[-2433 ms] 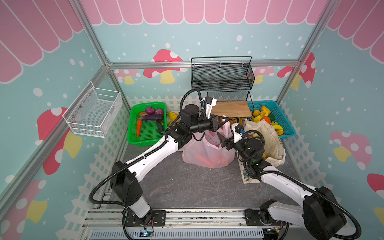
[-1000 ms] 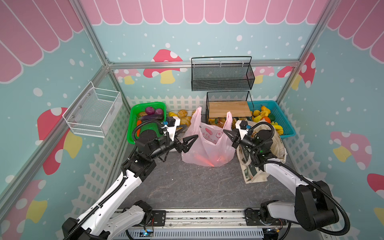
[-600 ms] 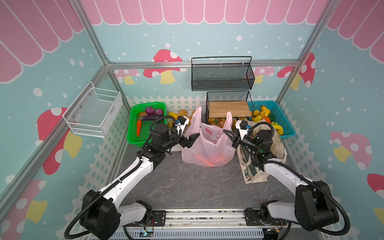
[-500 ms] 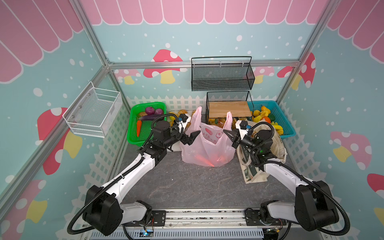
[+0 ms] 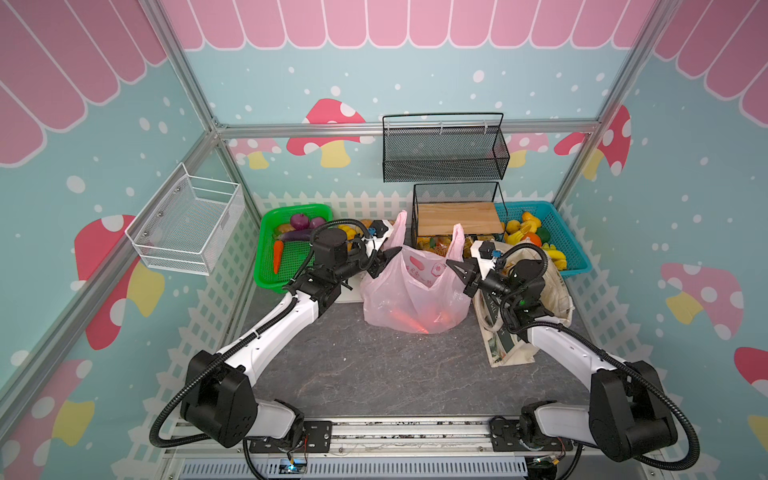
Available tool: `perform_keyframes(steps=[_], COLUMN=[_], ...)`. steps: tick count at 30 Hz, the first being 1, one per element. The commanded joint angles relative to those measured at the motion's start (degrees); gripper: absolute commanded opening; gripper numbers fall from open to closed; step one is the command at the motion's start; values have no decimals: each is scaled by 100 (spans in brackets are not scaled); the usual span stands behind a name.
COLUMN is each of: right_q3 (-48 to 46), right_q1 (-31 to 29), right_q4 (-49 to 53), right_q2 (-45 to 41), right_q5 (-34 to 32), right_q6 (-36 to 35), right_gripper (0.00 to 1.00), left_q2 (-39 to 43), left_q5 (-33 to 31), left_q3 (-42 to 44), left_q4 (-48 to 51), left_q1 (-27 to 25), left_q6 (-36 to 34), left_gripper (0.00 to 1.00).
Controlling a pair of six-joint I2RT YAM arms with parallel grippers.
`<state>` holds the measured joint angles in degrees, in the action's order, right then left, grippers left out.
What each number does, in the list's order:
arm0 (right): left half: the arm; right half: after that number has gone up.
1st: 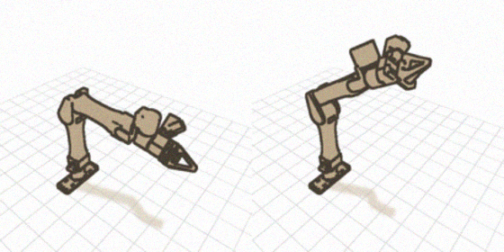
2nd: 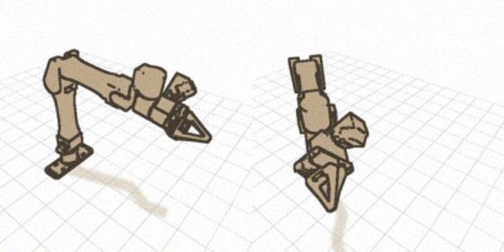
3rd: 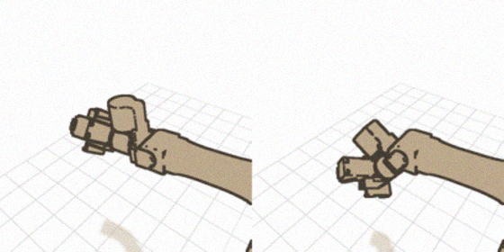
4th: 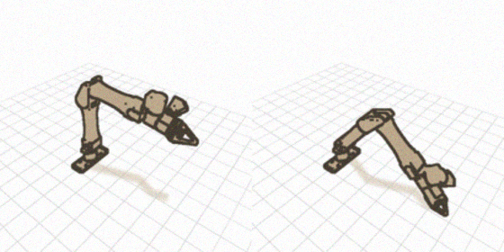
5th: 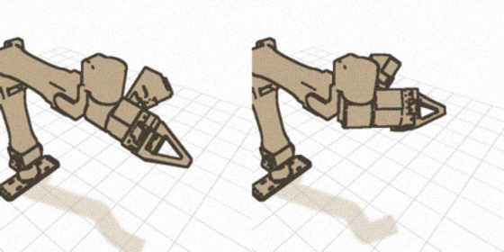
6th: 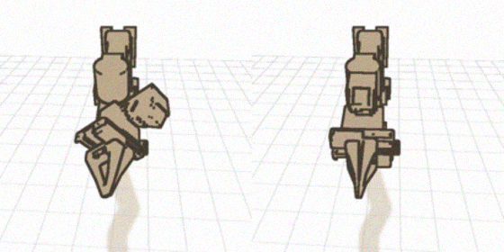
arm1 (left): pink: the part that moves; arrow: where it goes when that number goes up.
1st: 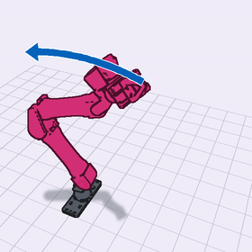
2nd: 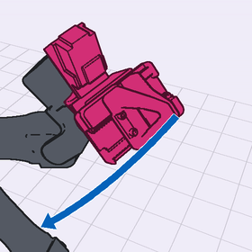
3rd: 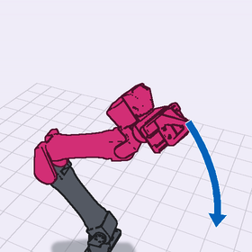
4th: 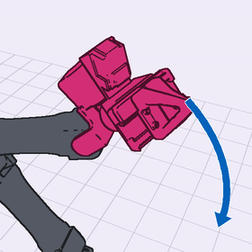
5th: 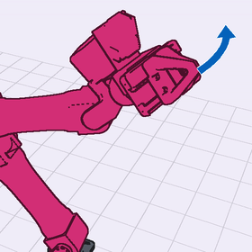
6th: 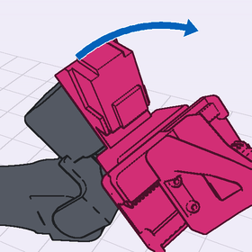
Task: Place the mixed food into the grocery bags and tie them
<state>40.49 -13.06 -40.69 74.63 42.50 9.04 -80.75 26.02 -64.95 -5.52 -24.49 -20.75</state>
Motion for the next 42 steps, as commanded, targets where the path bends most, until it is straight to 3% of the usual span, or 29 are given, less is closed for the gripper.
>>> perform_keyframes(steps=[1, 4, 10, 16, 25, 31, 42], right_q3=[106, 226, 506, 902, 1033, 1053, 1203], right_q1=[41, 39, 36, 31, 30, 32, 31], right_q4=[51, 228, 747, 1372, 1583, 1502, 1376], right_q2=[19, 85, 124, 285, 411, 476, 649], right_q5=[4, 4, -155, -160, 437, 713, 944], right_q6=[-6, 162, 192, 145, -716, -1366, -1631], right_gripper=[0, 0, 0, 0, 1, 11, 27], left_q2=[-1, 2, 41, -240, -1105, -1582, -2073], left_q5=[483, 781, 816, -395, -1288, -1463, -1706], left_q3=[-248, -427, -778, -1512, -3075, -3885, -4631], left_q4=[441, 1039, 2178, 3769, 5146, 5644, 6098], left_q1=[19, 22, -133, -745, -1253, -1343, -1497], left_q6=[-743, -1097, -1822, -3328, -4356, -4823, -5187], left_gripper=[29, 18, 7, 1, 0, 0, 0])
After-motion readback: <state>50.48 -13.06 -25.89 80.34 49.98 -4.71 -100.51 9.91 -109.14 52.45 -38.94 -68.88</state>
